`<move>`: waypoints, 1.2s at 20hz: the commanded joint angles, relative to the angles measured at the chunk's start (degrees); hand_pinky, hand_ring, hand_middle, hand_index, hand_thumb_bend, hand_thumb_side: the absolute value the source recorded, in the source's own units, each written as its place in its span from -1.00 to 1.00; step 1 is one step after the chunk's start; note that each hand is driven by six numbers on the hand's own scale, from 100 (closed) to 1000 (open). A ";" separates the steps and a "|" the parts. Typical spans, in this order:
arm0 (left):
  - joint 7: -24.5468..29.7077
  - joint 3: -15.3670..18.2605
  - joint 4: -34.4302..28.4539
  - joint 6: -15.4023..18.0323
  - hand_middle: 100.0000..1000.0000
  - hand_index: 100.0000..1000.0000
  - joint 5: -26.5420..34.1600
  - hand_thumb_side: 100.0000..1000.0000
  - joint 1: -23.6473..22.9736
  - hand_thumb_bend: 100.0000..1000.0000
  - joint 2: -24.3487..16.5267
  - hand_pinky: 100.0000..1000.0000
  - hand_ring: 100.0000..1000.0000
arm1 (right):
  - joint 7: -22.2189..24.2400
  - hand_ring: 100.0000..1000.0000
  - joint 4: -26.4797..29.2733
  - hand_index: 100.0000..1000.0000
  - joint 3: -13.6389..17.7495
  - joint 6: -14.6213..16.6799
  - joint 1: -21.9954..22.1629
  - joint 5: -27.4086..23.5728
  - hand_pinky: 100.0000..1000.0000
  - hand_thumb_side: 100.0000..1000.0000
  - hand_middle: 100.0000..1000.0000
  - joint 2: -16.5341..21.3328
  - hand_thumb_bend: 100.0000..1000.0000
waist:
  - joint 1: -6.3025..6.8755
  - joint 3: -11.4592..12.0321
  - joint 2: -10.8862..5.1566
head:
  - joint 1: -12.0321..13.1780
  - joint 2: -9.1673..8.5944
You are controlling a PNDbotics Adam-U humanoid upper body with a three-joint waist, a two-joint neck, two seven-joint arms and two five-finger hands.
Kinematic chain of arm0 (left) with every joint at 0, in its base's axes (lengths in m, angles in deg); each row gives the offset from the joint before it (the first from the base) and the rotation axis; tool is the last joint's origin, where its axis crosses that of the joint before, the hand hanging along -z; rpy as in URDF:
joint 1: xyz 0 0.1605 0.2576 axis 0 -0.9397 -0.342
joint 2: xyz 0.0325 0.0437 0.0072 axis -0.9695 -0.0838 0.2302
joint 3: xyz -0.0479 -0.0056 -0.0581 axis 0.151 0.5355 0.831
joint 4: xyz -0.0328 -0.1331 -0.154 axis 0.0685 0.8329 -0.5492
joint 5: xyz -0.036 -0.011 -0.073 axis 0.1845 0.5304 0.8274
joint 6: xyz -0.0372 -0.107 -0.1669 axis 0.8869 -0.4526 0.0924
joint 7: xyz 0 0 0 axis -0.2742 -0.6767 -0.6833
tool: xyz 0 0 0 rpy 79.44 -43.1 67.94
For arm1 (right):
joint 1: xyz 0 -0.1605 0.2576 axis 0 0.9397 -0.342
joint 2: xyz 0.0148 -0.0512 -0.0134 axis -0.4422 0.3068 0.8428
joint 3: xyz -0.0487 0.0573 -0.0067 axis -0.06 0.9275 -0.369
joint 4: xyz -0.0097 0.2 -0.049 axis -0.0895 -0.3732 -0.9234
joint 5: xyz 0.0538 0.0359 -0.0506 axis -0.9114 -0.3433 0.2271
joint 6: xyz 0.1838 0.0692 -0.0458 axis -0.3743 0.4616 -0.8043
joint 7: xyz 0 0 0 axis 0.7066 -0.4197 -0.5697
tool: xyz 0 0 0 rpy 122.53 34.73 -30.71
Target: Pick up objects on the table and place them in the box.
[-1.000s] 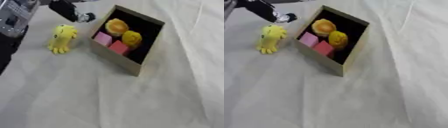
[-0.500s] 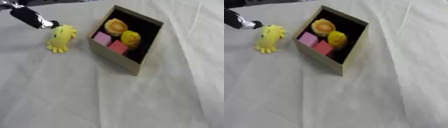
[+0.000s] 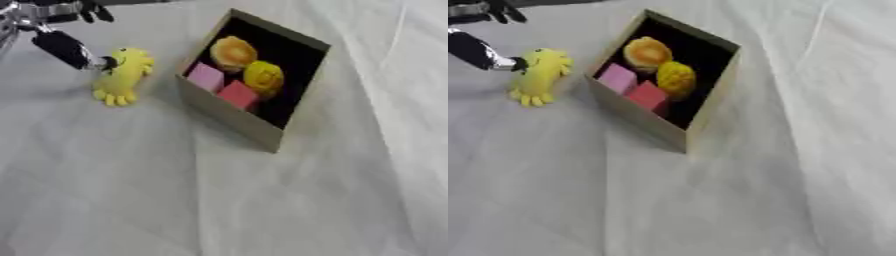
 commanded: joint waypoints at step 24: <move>-2.54 1.90 7.24 3.24 0.49 0.35 -5.12 -0.78 2.14 -0.72 2.80 0.68 0.59 | -1.13 0.61 0.85 0.58 1.20 0.25 -1.09 -0.46 0.56 0.29 0.64 1.03 -1.00 | -0.26 -1.42 0.18 | 1.18 -0.87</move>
